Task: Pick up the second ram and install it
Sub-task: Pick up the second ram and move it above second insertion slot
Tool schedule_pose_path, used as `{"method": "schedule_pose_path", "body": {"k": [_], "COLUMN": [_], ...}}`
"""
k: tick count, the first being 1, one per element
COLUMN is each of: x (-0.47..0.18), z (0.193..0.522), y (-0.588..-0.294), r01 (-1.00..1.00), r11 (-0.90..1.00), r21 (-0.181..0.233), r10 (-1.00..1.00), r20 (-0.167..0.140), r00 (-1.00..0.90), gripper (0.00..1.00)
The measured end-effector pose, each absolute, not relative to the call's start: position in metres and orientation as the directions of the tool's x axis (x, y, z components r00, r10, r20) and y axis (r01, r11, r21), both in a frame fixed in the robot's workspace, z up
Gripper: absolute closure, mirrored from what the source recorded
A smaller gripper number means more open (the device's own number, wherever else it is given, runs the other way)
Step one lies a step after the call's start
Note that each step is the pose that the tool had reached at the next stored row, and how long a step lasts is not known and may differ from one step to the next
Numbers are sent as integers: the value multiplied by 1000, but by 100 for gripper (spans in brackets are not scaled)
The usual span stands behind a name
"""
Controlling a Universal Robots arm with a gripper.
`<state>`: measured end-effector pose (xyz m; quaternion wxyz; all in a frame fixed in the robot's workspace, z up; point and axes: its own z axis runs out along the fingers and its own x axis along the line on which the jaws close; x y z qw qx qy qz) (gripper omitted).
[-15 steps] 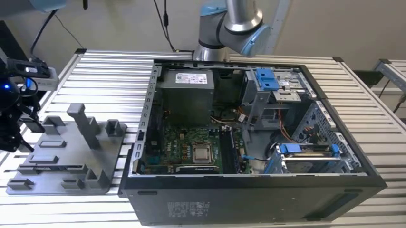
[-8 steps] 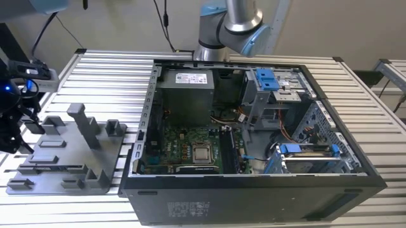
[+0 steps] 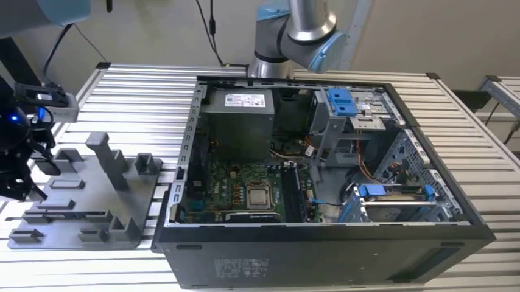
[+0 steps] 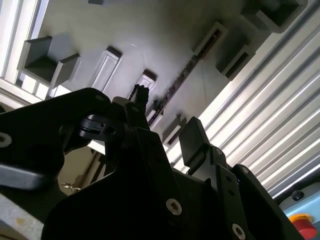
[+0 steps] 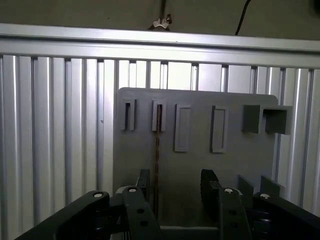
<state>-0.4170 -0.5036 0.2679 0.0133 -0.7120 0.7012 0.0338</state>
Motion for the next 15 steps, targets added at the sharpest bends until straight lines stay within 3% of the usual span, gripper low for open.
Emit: {"method": "schedule_pose_path", "body": {"k": [15], "x": [-417], "z": [241], "y": [-504], "r01": [-999], "r11": [-17], "r21": [28], "r10": [-998], "r20": [-65], "r00": [15], "gripper": [46]}}
